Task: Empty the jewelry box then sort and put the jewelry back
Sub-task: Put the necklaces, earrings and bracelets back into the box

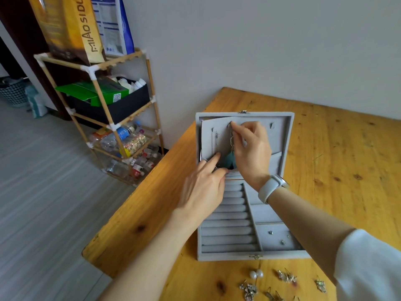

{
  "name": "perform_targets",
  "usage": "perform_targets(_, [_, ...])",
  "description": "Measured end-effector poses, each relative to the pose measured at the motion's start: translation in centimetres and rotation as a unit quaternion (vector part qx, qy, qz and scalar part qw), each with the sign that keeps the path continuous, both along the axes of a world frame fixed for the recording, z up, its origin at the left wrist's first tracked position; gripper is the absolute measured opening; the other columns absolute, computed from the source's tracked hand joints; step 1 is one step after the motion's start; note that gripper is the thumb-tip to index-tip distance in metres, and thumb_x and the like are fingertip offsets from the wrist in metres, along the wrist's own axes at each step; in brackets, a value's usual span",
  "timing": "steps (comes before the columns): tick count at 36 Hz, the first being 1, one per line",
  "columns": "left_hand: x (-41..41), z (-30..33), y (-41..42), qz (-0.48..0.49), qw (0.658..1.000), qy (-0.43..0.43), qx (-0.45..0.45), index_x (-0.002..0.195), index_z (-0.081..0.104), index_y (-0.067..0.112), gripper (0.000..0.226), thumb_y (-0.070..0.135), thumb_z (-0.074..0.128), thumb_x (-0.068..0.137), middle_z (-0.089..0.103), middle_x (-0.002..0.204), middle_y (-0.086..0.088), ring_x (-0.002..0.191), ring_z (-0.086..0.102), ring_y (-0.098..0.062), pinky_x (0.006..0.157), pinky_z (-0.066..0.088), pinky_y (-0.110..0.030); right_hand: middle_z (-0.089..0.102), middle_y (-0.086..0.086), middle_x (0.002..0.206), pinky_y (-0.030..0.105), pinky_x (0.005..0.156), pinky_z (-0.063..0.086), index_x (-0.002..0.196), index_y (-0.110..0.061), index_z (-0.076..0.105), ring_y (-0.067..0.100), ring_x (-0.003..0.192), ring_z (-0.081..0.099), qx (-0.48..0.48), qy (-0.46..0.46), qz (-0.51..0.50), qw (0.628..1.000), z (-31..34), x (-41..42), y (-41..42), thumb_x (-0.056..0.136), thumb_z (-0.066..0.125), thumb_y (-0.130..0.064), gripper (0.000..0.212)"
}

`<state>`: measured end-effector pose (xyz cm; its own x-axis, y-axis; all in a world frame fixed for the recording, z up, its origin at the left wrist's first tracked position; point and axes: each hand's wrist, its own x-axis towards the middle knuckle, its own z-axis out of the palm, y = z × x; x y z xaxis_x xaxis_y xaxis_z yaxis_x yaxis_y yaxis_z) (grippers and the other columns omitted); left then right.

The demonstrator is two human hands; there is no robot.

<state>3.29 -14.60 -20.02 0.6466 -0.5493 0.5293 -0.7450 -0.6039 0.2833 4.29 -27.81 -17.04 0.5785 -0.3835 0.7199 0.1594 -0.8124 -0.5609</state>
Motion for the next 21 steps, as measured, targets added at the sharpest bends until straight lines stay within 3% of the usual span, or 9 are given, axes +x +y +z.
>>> perform_targets(4, [0.1,-0.1,0.0,0.003,1.0,0.01,0.003,0.096,0.071,0.013,0.019,0.009,0.06,0.082,0.058,0.127,-0.013,0.105,0.058,-0.03,0.062,0.056,-0.039,0.046,0.002,0.09,0.03,0.069,0.044,0.116,-0.013,0.063,0.017,0.087,0.049,0.058,0.019,0.06,0.996,-0.6,-0.3,0.2,0.09,0.051,-0.006,0.03])
perform_targets(10, [0.0,-0.1,-0.1,0.002,1.0,0.02,0.003,0.097,0.071,0.011,0.02,0.005,0.059,0.082,0.055,0.13,-0.013,0.107,0.057,-0.03,0.067,0.057,-0.041,0.044,0.001,0.089,0.019,0.08,0.037,0.118,-0.01,0.061,0.016,0.089,0.046,0.077,0.095,0.098,0.988,-1.4,-1.5,0.0,0.089,0.047,0.002,0.034])
perform_targets(13, [0.1,-0.2,-0.2,-0.007,0.999,0.035,-0.006,0.105,0.068,0.007,0.028,-0.004,0.055,0.082,0.052,0.134,-0.014,0.112,0.054,-0.031,0.082,0.054,-0.043,0.044,0.0,0.089,0.025,0.082,0.04,0.118,-0.009,0.061,0.019,0.091,0.048,0.063,0.106,0.099,0.987,-1.3,-2.1,-0.3,0.087,0.046,0.003,0.036])
perform_targets(16, [0.0,0.1,-0.1,-0.023,0.994,0.094,-0.048,0.12,0.059,0.003,0.042,-0.014,0.046,0.084,0.046,0.139,-0.013,0.121,0.047,-0.029,0.104,0.039,-0.037,0.048,0.0,0.091,0.034,0.085,0.045,0.114,-0.007,0.063,0.025,0.093,0.052,0.068,0.086,0.105,0.988,-1.2,-2.8,-0.7,0.085,0.045,0.003,0.035])
perform_targets(17, [-0.2,0.4,0.1,-0.023,0.989,0.123,-0.074,0.123,0.057,0.004,0.045,-0.015,0.044,0.084,0.048,0.137,-0.011,0.117,0.051,-0.025,0.104,0.038,-0.03,0.048,0.0,0.092,0.034,0.085,0.045,0.112,-0.007,0.063,0.024,0.093,0.052,0.065,0.08,0.106,0.989,-1.1,-3.2,-0.9,0.085,0.045,0.002,0.033])
perform_targets(19, [-0.4,1.1,0.7,-0.007,0.975,0.174,-0.137,0.123,0.057,0.01,0.046,-0.013,0.041,0.087,0.06,0.12,-0.007,0.087,0.058,-0.01,0.086,0.041,-0.012,0.05,0.0,0.093,0.03,0.083,0.044,0.107,-0.009,0.065,0.021,0.092,0.052,0.059,0.073,0.101,0.99,-1.2,-3.9,-1.3,0.085,0.046,0.0,0.031])
perform_targets(21, [-0.6,1.6,1.2,0.01,0.952,0.224,-0.207,0.123,0.055,0.016,0.043,-0.008,0.039,0.091,0.062,0.104,0.002,0.075,0.056,-0.003,0.074,0.04,-0.005,0.052,-0.001,0.094,0.023,0.082,0.042,0.103,-0.011,0.066,0.015,0.091,0.052,0.064,0.072,0.099,0.99,-1.1,-4.6,-1.5,0.085,0.046,-0.002,0.028])
